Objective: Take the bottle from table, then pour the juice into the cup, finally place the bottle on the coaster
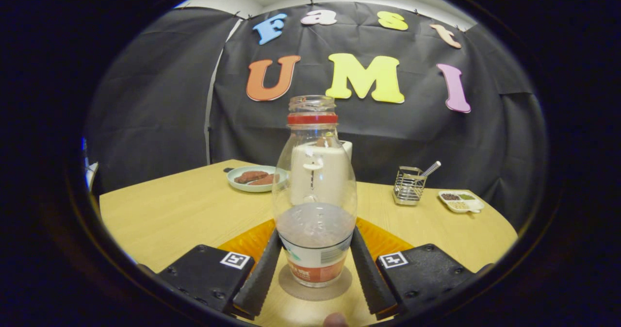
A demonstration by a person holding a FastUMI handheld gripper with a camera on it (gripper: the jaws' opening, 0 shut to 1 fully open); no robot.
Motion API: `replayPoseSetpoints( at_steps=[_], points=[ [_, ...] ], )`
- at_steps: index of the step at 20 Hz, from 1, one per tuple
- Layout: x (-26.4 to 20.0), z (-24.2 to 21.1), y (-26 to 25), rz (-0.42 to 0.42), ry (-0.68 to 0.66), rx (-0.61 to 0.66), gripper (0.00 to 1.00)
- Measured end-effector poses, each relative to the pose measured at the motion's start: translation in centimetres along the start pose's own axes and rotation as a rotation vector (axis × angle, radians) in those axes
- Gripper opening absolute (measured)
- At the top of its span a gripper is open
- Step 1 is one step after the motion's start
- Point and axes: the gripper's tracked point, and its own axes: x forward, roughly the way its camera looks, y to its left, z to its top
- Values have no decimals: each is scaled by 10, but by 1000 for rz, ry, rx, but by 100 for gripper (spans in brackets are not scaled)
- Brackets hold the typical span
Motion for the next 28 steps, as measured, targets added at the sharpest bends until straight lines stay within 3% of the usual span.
replayPoseSetpoints(
  at_steps=[3, 7, 15, 21, 28],
  points=[
    [-4, 0, -1, -3, 5, 6, 83],
    [-6, 5, 0, -5, -10, 16, 100],
    [-35, 39, -6, -45, -73, 55, 100],
    [-94, 113, -25, -118, -157, 56, 100],
    [-208, 205, -57, -257, -211, 66, 100]
  ],
)
